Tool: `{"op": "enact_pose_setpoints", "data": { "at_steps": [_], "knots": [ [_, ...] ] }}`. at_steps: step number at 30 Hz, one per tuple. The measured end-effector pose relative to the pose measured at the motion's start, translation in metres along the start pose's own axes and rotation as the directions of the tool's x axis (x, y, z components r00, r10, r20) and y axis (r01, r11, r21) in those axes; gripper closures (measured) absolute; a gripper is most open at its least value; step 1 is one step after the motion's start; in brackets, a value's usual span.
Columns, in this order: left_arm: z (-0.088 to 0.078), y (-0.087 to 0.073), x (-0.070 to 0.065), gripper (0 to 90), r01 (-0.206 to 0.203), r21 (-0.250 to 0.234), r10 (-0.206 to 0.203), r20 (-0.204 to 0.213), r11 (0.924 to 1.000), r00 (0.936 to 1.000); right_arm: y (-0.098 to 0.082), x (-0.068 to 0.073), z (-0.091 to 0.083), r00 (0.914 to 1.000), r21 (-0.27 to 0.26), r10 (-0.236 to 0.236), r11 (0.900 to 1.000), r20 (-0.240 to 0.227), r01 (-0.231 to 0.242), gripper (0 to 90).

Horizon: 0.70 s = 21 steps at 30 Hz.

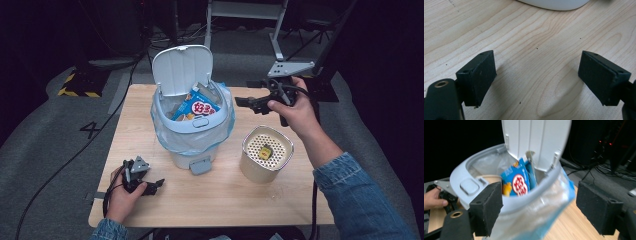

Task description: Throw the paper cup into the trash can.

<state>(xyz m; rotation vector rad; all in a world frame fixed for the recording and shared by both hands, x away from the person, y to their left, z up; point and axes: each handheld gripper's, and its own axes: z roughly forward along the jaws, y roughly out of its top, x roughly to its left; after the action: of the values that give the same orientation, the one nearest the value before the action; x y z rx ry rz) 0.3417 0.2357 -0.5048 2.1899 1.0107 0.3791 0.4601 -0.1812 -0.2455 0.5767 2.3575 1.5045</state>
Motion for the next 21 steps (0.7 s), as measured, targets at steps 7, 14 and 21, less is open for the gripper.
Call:
{"op": "enact_pose_setpoints", "data": {
  "at_steps": [7, 14, 21],
  "knots": [
    [0.0, 0.0, 0.001, 15.1, -0.006, 0.001, 0.006, 0.003, 1.0, 1.0, -0.018, -0.006, -0.035, 0.9988, 0.001, 0.027, 1.0, 0.041, -0.027, 22.6],
    [-0.001, -0.001, 0.001, 15.3, -0.006, 0.001, 0.006, 0.001, 1.0, 1.0, -0.035, -0.009, -0.066, 0.9964, -0.002, 0.046, 0.999, 0.071, -0.046, 23.5],
    [-0.001, -0.001, 0.001, 15.3, -0.007, 0.001, 0.007, 0.001, 1.0, 1.0, -0.06, -0.012, -0.092, 0.9909, 0.025, 0.076, 0.997, 0.111, -0.079, 23.3]
  ]
}}
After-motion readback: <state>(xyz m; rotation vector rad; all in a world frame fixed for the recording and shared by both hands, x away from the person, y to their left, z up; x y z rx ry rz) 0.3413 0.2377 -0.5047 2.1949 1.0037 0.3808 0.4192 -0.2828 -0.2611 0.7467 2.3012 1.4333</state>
